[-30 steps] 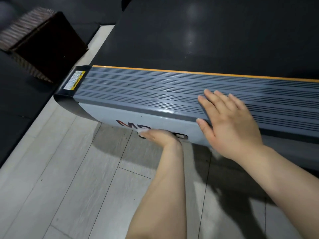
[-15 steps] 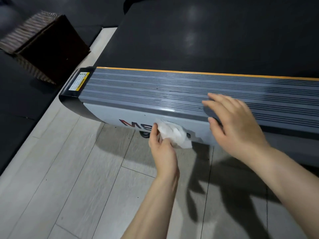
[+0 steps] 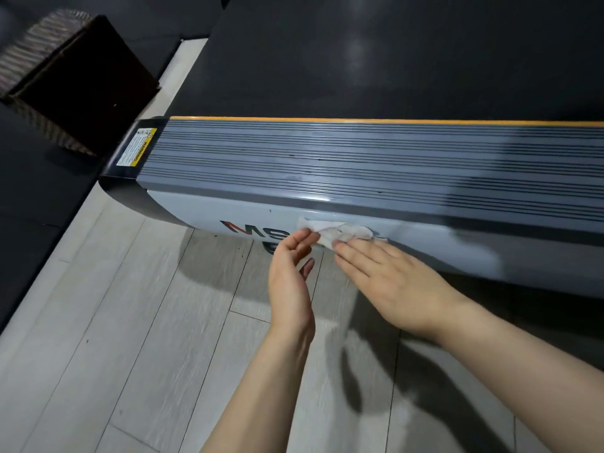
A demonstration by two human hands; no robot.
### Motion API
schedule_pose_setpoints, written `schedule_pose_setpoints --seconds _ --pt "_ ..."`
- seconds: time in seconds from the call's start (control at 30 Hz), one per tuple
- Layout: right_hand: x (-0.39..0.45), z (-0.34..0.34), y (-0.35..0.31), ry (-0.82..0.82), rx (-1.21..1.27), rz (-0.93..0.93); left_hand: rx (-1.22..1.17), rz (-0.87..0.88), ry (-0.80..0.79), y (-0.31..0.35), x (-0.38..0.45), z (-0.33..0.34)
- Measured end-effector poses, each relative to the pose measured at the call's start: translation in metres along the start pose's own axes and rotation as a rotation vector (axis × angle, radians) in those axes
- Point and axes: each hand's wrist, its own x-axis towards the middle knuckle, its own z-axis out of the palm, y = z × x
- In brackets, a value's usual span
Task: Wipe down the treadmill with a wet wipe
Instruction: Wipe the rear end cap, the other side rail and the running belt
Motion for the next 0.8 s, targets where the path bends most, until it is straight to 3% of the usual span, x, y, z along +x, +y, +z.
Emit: schedule_pose_setpoints --seconds 0.13,0.23,0.3,0.4,0.5,0.6,0.67,0.73,0.8 --pt "0.011 -0.008 0.003 -0.027 0.225 -0.034 0.153 0.066 -0.077 0.0 -0.001 -0.01" --pt "0.022 -0.019 0.01 -0.085 0.599 0.242 0.236 0.112 -0.143 0.005 0.0 -0.014" --pt "0.027 -0.022 0.007 -0.027 0.841 0.423 0.272 0.153 -0.166 0.01 0.0 -0.019" --pt "0.022 -0.012 0.001 -0.001 0.891 0.528 0.322 0.461 -0.11 0.039 0.003 -0.029" --pt "0.013 0.002 -0.007 0.032 0.919 0.627 0.65 0.829 -0.119 0.09 0.026 -0.027" --pt "0.017 -0.004 -0.021 0.15 0.815 0.673 1.027 1.093 -0.341 0.125 0.069 -0.006" --pt "0.02 -0.016 -0.028 0.254 0.682 0.593 1.235 1.191 -0.545 0.12 0.094 0.011" --pt "0.021 -0.02 -0.021 0.359 0.417 0.464 1.36 1.248 -0.648 0.104 0.104 0.02" --pt "0.021 -0.011 -0.009 0.358 0.085 0.325 1.407 1.24 -0.668 0.093 0.103 0.024"
